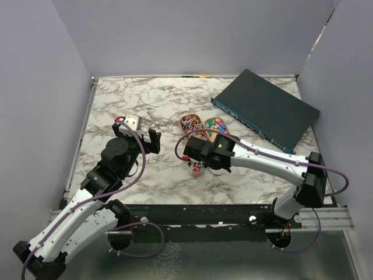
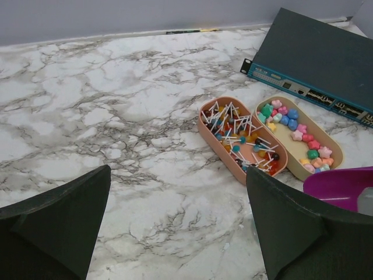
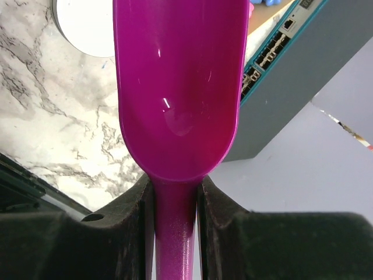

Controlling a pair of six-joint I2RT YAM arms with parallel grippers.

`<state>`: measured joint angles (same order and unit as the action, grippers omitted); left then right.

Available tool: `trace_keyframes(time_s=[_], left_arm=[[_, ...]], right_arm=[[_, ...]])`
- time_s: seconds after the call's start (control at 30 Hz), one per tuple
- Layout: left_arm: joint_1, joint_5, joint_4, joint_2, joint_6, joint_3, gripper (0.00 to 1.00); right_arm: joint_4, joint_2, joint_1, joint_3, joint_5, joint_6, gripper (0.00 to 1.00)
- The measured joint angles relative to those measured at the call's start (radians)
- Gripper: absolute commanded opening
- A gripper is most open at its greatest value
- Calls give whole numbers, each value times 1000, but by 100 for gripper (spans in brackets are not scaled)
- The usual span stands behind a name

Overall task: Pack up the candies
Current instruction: Place the fake candies in the packing bottle, then scoop the fake candies from the storage box.

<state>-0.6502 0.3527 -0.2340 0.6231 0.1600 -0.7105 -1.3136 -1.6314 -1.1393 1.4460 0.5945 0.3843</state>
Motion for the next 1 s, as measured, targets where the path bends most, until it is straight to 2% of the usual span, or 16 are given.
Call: trace_keyframes(time_s=[0.33, 0.6, 1.0], left_arm=[[0, -27, 0, 14, 4, 0, 99], [0, -164, 10, 18, 55, 3, 99], [0, -422, 39, 53, 145, 15, 99]], right_arm=[[183, 207, 0, -197, -53, -23, 1], [417, 394, 0, -336, -119, -52, 1], [622, 429, 0, -407, -231, -103, 1]])
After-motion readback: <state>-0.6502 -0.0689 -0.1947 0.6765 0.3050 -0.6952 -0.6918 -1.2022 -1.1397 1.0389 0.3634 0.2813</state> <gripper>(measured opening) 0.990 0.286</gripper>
